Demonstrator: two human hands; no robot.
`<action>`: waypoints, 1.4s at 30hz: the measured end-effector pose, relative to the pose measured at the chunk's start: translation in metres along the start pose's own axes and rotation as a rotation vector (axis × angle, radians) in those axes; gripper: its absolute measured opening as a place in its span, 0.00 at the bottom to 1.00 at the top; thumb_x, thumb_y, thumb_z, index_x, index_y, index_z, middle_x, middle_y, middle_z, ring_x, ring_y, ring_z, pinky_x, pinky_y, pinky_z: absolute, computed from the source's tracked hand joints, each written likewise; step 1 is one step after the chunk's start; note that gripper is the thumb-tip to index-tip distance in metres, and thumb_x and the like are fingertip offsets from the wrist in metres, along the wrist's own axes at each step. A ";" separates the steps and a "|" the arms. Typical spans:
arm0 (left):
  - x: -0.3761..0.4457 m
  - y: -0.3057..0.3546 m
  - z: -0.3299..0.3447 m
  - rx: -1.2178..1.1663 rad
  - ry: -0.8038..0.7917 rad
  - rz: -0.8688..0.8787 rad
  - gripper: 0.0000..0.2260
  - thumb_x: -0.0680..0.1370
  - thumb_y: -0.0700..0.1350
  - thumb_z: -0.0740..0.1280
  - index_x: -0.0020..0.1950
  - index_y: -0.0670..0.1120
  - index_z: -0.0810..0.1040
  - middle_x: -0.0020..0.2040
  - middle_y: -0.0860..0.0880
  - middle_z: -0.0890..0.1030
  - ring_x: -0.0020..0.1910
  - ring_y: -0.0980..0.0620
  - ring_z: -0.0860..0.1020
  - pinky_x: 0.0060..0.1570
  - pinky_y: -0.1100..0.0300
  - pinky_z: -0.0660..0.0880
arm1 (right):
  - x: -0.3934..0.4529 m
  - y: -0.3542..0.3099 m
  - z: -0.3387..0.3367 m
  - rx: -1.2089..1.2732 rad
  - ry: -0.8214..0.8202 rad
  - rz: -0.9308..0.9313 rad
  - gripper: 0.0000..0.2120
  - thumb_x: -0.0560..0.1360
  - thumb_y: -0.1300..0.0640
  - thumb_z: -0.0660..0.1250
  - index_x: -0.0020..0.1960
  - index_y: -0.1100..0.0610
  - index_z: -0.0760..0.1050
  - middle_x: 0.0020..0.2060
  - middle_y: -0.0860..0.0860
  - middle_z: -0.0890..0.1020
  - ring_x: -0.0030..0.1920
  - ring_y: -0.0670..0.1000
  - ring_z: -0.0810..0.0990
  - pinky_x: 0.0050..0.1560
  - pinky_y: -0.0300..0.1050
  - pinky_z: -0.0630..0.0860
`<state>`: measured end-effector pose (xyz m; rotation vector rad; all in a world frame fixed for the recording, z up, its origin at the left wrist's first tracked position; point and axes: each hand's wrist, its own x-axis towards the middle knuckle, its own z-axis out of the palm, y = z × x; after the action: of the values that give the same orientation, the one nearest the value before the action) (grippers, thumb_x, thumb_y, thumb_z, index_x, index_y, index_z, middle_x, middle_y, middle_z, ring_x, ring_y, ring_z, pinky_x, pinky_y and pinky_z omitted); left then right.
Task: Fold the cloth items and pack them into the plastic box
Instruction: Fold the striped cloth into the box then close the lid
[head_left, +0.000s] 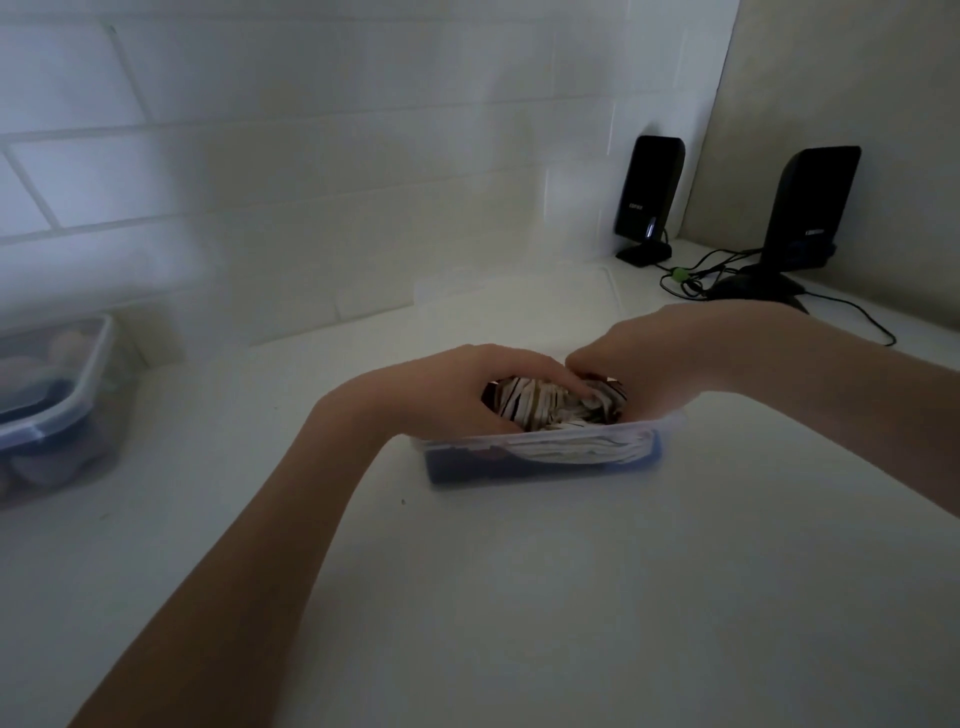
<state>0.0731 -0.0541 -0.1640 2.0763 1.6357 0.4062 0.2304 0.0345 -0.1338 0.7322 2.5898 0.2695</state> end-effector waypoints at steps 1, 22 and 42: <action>-0.001 0.001 -0.001 -0.028 -0.037 0.024 0.22 0.74 0.39 0.68 0.62 0.62 0.75 0.63 0.61 0.73 0.62 0.60 0.71 0.62 0.69 0.67 | 0.000 0.000 0.000 0.005 -0.001 0.002 0.13 0.77 0.52 0.60 0.60 0.53 0.70 0.48 0.50 0.79 0.44 0.50 0.75 0.30 0.36 0.63; 0.003 0.004 -0.001 -0.042 -0.225 -0.085 0.13 0.74 0.45 0.62 0.49 0.60 0.83 0.61 0.51 0.77 0.58 0.46 0.77 0.60 0.47 0.74 | -0.001 0.012 -0.002 0.197 -0.099 -0.049 0.29 0.71 0.49 0.70 0.67 0.43 0.60 0.53 0.46 0.78 0.41 0.44 0.75 0.38 0.39 0.71; 0.003 0.014 -0.005 0.184 0.109 -0.133 0.11 0.66 0.47 0.76 0.46 0.55 0.81 0.41 0.63 0.80 0.46 0.64 0.80 0.52 0.63 0.75 | 0.003 0.009 -0.001 0.154 -0.134 -0.017 0.30 0.73 0.49 0.68 0.69 0.45 0.56 0.37 0.43 0.70 0.33 0.44 0.71 0.28 0.36 0.65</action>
<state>0.0833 -0.0533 -0.1526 2.0923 1.9279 0.3403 0.2314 0.0435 -0.1315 0.7543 2.5070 0.0153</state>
